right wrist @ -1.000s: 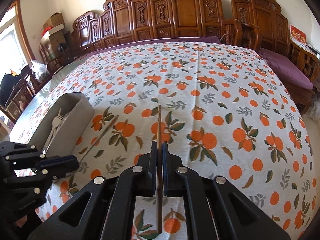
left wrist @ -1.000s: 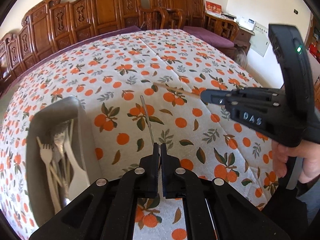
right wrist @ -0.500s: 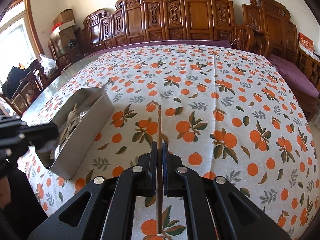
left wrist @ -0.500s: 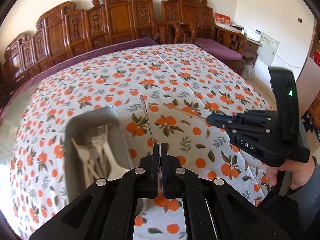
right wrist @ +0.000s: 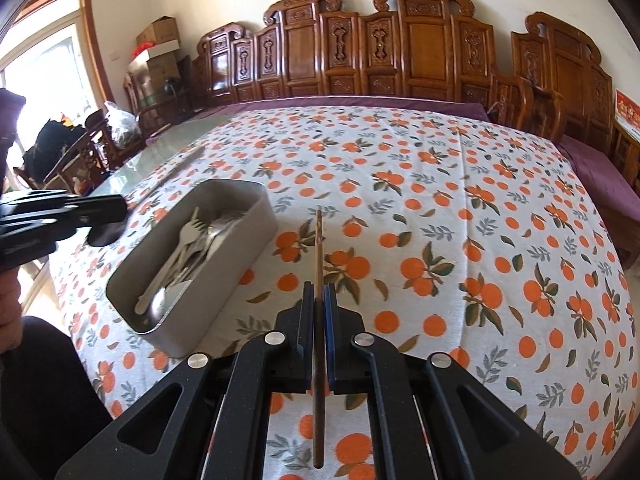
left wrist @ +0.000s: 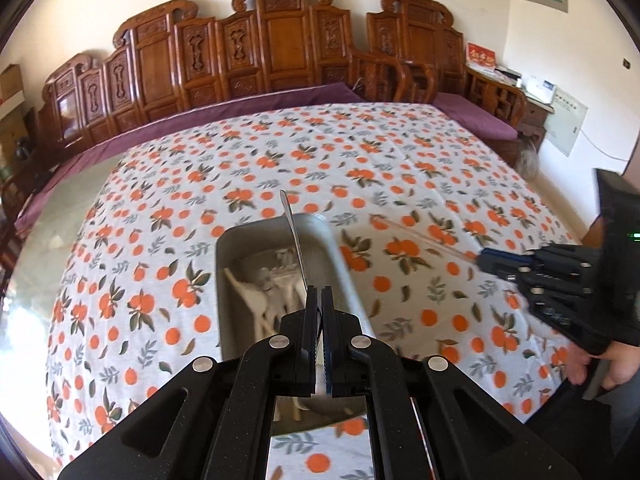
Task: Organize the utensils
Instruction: 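Carry the metal spoon into the grey tray and open the left tool while the right holds the chopstick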
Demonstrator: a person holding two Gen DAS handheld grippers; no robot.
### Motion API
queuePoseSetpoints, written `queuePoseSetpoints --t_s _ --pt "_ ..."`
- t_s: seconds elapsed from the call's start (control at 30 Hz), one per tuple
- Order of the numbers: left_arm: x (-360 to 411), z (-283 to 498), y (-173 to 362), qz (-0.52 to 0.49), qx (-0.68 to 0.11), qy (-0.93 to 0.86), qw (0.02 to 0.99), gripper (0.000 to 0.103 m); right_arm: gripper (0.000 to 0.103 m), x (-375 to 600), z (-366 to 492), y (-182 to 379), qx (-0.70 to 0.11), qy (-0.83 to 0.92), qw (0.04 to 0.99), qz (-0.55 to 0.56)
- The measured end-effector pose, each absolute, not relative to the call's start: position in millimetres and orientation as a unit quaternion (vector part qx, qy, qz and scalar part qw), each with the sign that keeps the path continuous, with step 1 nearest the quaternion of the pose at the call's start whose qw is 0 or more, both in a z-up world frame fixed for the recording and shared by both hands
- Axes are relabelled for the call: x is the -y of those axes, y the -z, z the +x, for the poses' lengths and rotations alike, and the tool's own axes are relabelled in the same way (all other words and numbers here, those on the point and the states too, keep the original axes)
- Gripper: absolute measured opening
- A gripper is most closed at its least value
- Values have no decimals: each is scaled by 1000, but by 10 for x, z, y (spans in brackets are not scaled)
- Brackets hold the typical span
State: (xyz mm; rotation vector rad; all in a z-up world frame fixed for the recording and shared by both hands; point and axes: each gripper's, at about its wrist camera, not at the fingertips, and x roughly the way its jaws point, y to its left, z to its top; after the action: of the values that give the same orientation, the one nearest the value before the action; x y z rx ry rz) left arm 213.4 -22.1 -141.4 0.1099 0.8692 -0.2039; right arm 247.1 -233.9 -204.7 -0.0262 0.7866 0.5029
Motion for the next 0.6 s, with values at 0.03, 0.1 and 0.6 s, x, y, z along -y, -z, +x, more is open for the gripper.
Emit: queuePoseSetpoints --t_s 0.03,0.1,0.6 --pt "197 2154 1455 52 -424 96 899 1 6 2329 2464 2041 -378 -244 893 -12" --pt "137 2213 1584 48 -435 88 895 1 6 2310 2459 2031 -377 -248 892 -13" --pt "-69 2332 2107 30 -483 64 873 1 6 2219 2480 2092 -386 -255 886 -18"
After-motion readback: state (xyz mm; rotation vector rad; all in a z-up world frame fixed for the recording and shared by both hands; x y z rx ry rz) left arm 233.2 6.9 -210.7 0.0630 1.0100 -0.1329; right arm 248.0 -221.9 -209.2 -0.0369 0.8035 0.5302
